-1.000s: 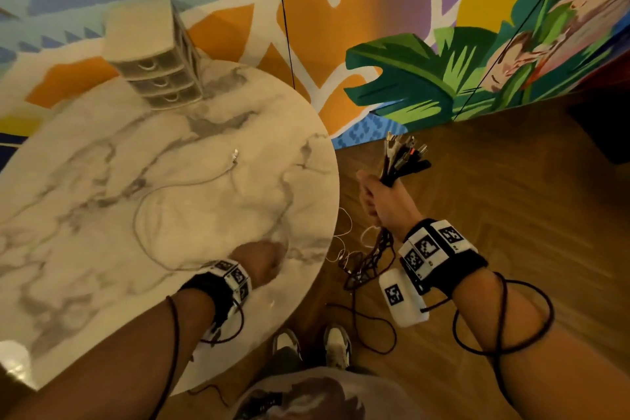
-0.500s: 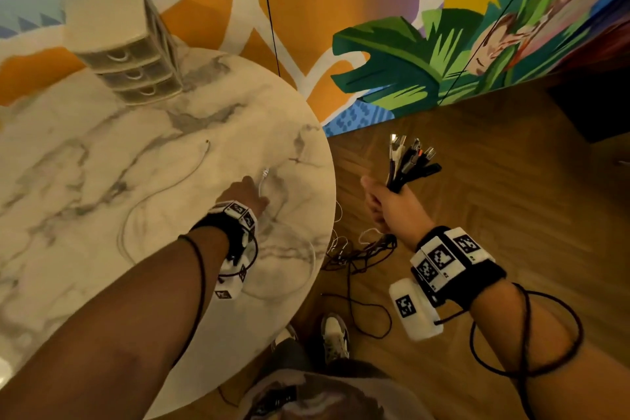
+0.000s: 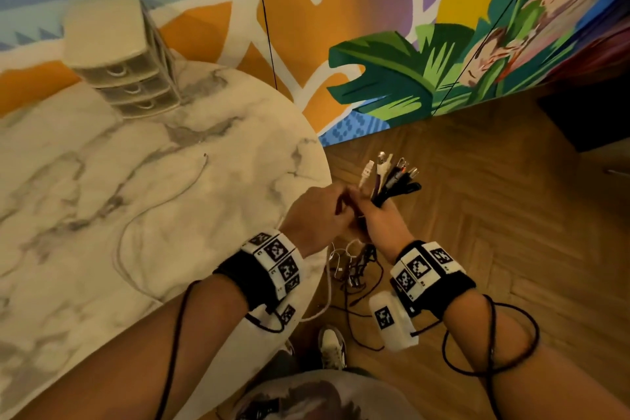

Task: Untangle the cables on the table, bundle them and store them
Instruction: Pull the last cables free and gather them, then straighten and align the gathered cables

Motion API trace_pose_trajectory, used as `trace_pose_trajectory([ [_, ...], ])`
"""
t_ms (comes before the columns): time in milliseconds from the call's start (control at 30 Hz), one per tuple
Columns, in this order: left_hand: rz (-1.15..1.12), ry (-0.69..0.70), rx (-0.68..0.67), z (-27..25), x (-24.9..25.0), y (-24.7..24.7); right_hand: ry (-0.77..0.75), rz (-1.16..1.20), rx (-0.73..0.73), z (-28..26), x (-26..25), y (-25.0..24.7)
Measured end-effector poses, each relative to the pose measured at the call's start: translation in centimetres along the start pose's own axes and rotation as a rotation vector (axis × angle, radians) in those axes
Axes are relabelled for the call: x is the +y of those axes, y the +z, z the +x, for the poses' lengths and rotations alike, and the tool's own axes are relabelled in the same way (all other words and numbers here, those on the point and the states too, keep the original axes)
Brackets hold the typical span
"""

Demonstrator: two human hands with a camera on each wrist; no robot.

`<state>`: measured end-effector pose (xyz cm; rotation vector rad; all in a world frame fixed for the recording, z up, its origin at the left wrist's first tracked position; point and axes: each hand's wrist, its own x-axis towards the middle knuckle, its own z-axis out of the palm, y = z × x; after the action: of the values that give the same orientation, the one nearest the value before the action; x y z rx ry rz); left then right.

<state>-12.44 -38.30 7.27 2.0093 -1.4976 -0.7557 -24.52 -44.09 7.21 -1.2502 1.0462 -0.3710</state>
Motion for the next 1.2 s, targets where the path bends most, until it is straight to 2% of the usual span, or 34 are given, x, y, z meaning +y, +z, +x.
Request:
trace_pose_trajectory([
  [133, -0.212, 0.091, 0.167, 1.0, 0.9, -2.2, -0.031, -0.029, -0.006, -0.4, -1.0, -0.4],
  [267, -0.360, 0.086, -0.032, 2.2, 3.1, -3.0, -0.082, -0.063, -0.134, -1.1, -1.2, 0.0],
  [533, -0.403, 0.085, 0.031, 2.8, 5.0, -2.0, -0.110, -0.134, -0.153, -1.7, -2.7, -1.5],
  [700, -0.711, -0.004, -0.143, 2.6, 5.0, -1.8, -0.123, -0.131, -0.152, -2.0, -2.4, -2.0],
  [867, -0.815, -0.058, -0.260, 2.6, 4.1, -2.1, -0.102, -0.122, -0.166, -2.7, -1.9, -2.6],
  [1067, -0.849, -0.200, -0.116, 2.9, 5.4, -1.7, -0.101, -0.133, -0.202, -3.3, -2.4, -2.6],
  [1200, -0.827, -0.168, -0.073, 3.0, 6.3, -1.5, -0.119, -0.173, -0.211, -3.6, -2.3, -2.8],
])
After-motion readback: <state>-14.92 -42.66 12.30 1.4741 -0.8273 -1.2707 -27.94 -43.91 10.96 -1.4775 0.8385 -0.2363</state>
